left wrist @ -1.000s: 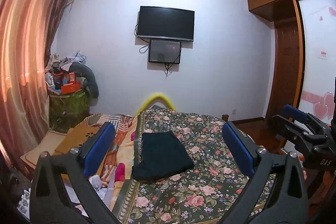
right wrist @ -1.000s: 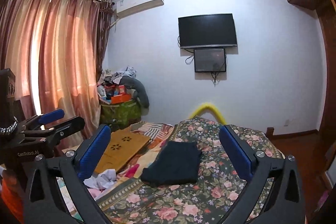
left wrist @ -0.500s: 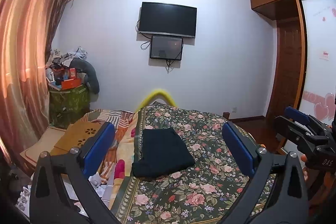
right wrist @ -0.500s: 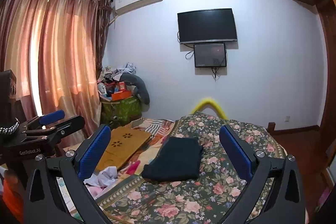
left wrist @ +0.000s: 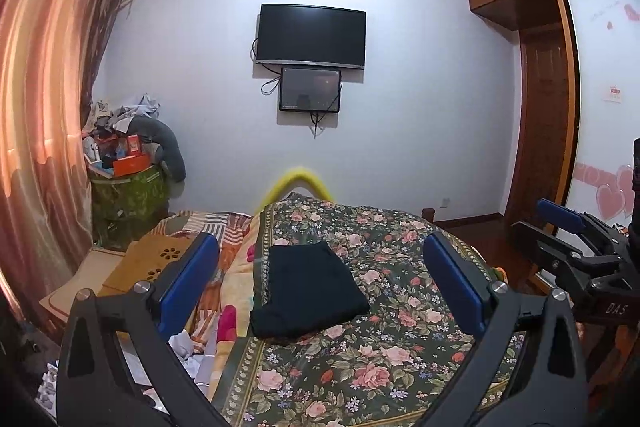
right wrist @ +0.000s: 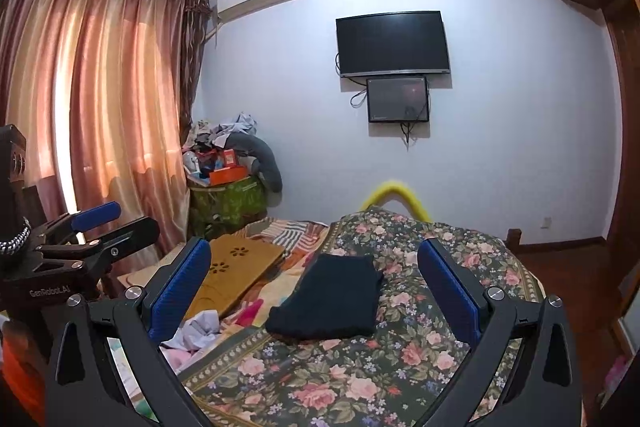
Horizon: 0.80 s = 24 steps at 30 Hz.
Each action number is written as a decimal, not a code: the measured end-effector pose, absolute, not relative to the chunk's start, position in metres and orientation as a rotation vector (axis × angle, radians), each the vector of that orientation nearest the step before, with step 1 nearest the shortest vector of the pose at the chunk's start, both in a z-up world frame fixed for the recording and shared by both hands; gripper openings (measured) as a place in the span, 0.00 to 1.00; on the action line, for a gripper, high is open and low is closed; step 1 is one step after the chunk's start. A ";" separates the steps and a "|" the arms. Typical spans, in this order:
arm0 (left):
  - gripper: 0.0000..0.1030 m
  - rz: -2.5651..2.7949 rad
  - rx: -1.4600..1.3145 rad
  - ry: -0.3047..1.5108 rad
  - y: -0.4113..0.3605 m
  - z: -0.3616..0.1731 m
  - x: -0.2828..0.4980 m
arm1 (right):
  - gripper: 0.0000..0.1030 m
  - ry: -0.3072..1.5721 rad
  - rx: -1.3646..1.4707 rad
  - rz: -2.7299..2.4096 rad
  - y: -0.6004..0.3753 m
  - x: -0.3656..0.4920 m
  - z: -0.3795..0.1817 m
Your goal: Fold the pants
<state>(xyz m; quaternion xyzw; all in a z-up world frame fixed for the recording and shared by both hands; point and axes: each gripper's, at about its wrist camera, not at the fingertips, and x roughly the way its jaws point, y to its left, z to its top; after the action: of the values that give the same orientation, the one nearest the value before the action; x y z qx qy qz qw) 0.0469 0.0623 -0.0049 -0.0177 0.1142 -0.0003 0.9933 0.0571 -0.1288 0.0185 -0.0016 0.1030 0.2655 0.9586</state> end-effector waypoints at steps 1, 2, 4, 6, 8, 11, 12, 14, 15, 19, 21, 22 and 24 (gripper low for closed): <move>1.00 -0.001 -0.031 0.228 0.062 -0.005 0.047 | 1.00 0.210 -0.003 0.538 -0.129 0.057 0.018; 1.00 -0.002 -0.028 0.229 0.061 -0.005 0.047 | 1.00 0.211 -0.002 0.538 -0.129 0.057 0.018; 1.00 -0.008 -0.025 0.231 0.059 -0.005 0.048 | 1.00 0.211 -0.001 0.538 -0.130 0.057 0.018; 1.00 -0.011 -0.016 0.233 0.056 -0.005 0.049 | 1.00 0.211 0.001 0.541 -0.130 0.056 0.018; 1.00 -0.012 -0.007 0.233 0.055 -0.006 0.049 | 1.00 0.210 0.005 0.542 -0.131 0.056 0.018; 1.00 -0.018 -0.003 0.235 0.053 -0.006 0.049 | 1.00 0.216 0.008 0.541 -0.132 0.057 0.017; 1.00 -0.019 -0.004 0.237 0.053 -0.006 0.049 | 1.00 0.218 0.007 0.540 -0.132 0.057 0.016; 1.00 -0.022 -0.009 0.239 0.054 -0.006 0.050 | 1.00 0.220 0.008 0.539 -0.132 0.058 0.016; 1.00 -0.023 -0.012 0.240 0.054 -0.006 0.050 | 1.00 0.221 0.009 0.538 -0.132 0.058 0.015; 1.00 -0.016 -0.019 0.241 0.056 -0.006 0.051 | 1.00 0.222 0.009 0.535 -0.134 0.058 0.015; 1.00 -0.025 -0.031 0.242 0.057 -0.006 0.051 | 1.00 0.222 0.010 0.533 -0.134 0.058 0.015; 1.00 -0.034 -0.039 0.240 0.058 -0.006 0.051 | 1.00 0.224 0.010 0.531 -0.134 0.058 0.015; 1.00 -0.028 -0.043 0.235 0.059 -0.005 0.052 | 1.00 0.223 0.010 0.532 -0.134 0.059 0.015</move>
<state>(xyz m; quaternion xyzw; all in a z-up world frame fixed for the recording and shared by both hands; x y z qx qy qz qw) 0.0516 0.0592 -0.0052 -0.0213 0.1173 -0.0142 0.9928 0.0587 -0.1343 0.0149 0.0051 0.1102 0.2623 0.9587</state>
